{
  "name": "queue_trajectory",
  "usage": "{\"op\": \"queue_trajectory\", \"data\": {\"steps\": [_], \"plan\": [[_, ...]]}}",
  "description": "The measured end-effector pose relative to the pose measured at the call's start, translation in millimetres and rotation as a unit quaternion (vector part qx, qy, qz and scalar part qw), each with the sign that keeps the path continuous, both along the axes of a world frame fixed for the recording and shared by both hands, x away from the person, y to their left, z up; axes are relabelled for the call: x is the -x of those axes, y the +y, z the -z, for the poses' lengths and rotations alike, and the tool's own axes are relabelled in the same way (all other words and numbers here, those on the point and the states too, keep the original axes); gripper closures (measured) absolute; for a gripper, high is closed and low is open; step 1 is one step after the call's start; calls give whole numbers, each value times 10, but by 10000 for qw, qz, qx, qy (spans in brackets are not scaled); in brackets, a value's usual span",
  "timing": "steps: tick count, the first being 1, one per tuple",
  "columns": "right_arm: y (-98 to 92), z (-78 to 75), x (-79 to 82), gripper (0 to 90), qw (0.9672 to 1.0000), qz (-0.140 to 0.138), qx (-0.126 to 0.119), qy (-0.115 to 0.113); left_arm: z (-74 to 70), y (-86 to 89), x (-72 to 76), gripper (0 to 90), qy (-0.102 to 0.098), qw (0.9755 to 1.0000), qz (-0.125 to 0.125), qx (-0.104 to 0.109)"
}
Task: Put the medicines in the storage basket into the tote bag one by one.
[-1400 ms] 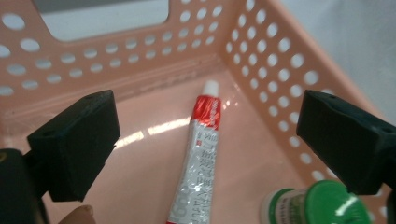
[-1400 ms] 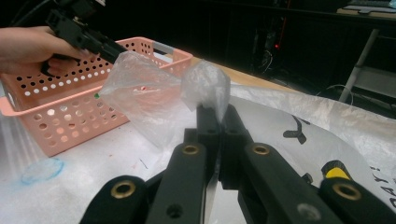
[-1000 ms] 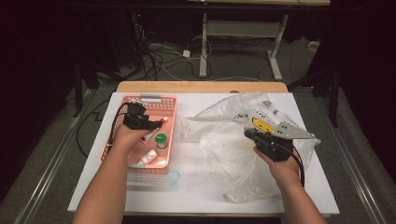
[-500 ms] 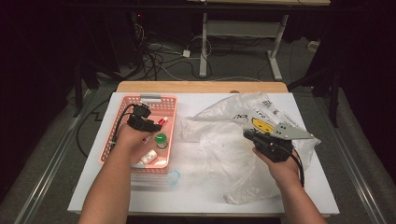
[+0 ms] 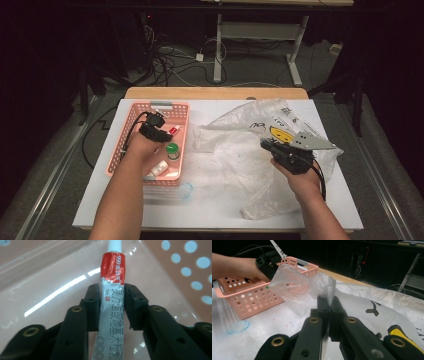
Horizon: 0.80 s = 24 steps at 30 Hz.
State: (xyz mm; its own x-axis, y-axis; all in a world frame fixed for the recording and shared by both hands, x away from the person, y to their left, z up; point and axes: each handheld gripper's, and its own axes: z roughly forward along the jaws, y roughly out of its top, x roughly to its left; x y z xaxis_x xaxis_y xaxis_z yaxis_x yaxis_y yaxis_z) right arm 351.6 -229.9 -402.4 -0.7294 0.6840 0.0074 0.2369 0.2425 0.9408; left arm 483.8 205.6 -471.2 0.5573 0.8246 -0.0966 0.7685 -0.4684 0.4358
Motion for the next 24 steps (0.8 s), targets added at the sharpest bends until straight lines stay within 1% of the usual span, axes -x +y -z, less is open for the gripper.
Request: {"op": "queue_trajectory", "data": {"steps": [5, 12, 17, 21, 24], "plan": [[1, 0, -1, 900, 10000, -23, -18, 10, -2, -16, 4, 676, -3, 10000, -57, -37], [-9, -4, -2, 900, 10000, -7, -44, -3, -1, -7, 10, 683, -17, 10000, -26, -19], [-10, -3, -5, 900, 10000, -12, -43, 8, -8, -15, 9, 685, 9, 10000, 6, -47], [-8, -3, -3, 900, 10000, -6, -38, 4, -13, -14, 6, 685, 60, 10000, -43, -22], [-6, -5, 0, 900, 10000, -24, -35, 11, -19, -23, 8, 686, 52, 10000, -26, -66]]}}
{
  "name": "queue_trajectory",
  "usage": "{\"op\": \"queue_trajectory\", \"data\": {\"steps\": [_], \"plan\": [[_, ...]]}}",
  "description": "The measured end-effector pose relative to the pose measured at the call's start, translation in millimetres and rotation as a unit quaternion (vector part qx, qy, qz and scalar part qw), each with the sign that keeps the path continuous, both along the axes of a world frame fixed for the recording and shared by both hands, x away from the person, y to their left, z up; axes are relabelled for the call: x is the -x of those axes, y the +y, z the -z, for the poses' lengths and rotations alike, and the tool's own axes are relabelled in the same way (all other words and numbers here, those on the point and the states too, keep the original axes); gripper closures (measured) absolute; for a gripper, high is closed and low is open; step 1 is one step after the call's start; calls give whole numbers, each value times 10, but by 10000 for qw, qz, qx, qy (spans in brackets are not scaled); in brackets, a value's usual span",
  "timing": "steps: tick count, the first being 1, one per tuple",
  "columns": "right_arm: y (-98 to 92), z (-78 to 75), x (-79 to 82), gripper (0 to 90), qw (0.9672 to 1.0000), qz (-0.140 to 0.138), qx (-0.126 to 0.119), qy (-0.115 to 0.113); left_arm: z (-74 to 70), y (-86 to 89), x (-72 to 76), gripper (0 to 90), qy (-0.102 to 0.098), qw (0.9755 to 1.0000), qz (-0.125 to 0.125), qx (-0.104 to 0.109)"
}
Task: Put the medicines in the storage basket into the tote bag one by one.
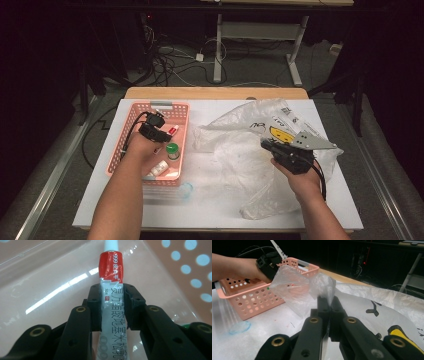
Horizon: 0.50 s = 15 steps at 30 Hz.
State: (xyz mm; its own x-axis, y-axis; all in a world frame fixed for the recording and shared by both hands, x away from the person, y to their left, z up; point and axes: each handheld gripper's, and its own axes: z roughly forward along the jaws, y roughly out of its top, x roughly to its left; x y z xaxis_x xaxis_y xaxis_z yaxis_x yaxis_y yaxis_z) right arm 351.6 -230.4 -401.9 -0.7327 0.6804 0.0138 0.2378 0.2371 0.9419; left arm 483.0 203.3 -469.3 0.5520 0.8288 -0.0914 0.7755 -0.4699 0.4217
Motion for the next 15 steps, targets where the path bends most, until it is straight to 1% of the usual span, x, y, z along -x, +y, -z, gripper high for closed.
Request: {"op": "queue_trajectory", "data": {"steps": [3, 6, 8, 13, 15], "plan": [[-4, 0, -2, 900, 10000, 13, 10, -27, -3, 0, 4, 686, -11, 10000, 10, -8], [-10, 0, -3, 900, 10000, 25, 9, -40, -10, 0, 15, 686, -74, 9999, -17, -107], [-13, 2, -5, 900, 10000, 19, -3, -4, -20, 12, 21, 686, -67, 9999, -45, -97], [-19, 1, -4, 900, 10000, 32, -4, 1, -83, 24, 58, 685, -131, 9999, -47, -58], [-22, 1, -3, 900, 10000, 35, 0, -1, -106, 35, 75, 685, -127, 9998, -121, -42]]}}
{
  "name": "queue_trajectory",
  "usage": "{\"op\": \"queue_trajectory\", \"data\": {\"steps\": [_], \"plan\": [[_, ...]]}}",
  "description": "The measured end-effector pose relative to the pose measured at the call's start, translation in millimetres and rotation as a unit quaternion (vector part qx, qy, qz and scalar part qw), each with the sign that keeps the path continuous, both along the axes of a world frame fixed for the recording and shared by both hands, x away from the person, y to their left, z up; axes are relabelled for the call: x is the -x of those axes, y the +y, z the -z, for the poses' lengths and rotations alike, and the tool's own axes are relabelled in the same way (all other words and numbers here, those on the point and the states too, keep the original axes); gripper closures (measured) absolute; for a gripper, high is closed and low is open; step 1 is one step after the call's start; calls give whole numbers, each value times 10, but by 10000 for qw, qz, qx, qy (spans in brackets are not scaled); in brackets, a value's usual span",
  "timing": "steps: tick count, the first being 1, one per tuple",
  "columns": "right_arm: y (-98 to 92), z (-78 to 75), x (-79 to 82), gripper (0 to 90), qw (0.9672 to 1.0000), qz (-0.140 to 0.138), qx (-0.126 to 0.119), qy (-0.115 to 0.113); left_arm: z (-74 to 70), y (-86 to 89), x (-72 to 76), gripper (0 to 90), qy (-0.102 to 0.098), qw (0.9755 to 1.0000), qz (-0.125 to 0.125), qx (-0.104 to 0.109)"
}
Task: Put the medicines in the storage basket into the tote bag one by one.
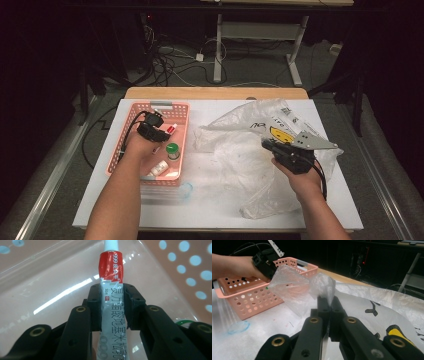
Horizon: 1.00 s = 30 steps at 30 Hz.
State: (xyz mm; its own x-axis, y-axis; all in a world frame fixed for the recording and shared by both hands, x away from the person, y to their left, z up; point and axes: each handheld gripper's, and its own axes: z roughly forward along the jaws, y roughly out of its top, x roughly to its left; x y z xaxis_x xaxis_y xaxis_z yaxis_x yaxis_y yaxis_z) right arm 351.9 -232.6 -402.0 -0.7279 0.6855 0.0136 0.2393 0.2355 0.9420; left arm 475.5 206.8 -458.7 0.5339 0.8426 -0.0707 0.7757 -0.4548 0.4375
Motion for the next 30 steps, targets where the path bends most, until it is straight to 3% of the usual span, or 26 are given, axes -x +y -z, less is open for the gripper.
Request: {"op": "queue_trajectory", "data": {"steps": [4, 10, 22, 30], "plan": [[-1, -5, 8, 900, 10000, 1, -19, -7, -40, 47, 59, 685, -48, 9999, -107, 78], [-8, -10, 14, 900, 10000, 9, -29, -19, -111, 154, 185, 685, -279, 9983, -339, 372], [-7, -12, 16, 900, 10000, 12, -13, -24, -302, 184, 438, 684, -678, 9958, -319, 517], [-5, -20, 25, 900, 10000, -5, 3, -45, -394, 148, 606, 684, -826, 9943, -227, 640]]}}
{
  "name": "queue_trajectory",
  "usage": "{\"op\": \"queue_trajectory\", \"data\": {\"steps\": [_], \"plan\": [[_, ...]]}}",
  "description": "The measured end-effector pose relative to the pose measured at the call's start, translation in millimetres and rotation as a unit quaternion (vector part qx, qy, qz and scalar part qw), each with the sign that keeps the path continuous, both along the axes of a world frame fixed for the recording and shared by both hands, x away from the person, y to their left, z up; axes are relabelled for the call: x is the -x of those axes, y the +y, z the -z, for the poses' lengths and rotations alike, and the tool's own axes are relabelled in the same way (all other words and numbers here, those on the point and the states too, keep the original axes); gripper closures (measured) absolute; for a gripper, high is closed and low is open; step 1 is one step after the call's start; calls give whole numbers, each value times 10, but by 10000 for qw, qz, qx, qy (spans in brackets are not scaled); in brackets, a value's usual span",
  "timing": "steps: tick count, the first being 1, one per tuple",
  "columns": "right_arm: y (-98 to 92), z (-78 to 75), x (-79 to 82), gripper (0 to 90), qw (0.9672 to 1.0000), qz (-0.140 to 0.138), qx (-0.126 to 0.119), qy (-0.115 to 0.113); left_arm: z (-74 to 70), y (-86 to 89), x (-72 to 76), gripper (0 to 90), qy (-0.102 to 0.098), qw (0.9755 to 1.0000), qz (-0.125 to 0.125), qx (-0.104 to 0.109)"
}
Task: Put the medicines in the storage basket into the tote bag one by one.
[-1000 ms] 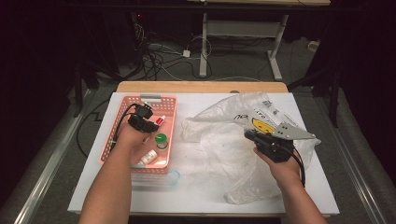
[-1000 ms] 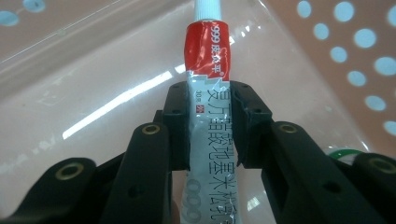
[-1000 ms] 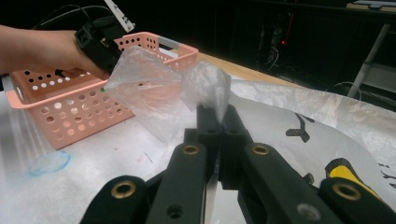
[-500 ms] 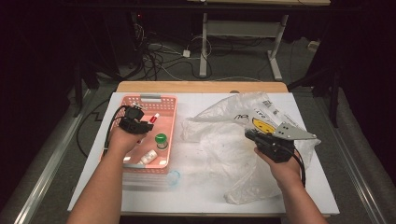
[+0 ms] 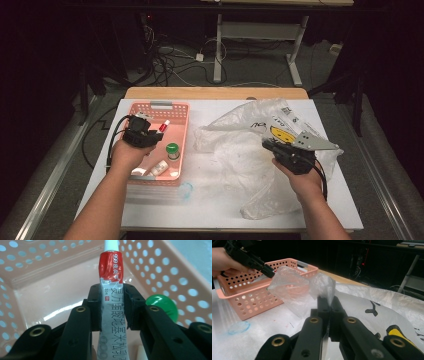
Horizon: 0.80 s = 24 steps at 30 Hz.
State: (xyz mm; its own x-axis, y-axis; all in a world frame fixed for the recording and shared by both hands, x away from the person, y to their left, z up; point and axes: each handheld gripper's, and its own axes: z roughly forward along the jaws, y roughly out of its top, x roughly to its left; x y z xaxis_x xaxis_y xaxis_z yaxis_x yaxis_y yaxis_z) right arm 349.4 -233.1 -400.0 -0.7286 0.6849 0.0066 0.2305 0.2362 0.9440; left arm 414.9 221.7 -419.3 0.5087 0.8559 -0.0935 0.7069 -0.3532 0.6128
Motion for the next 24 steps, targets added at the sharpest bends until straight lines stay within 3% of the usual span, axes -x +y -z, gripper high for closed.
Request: {"op": "queue_trajectory", "data": {"steps": [10, 19, 24], "plan": [[7, 1, 5, 900, 10000, -23, 13, -16, -103, -41, 268, 684, -300, 9992, 202, 197], [16, 6, 17, 900, 10000, -28, 41, -10, -124, -51, 504, 684, -623, 9970, 277, 363], [19, 18, 14, 900, 10000, -31, 52, -13, -95, -55, 629, 683, -777, 9947, 367, 562]]}}
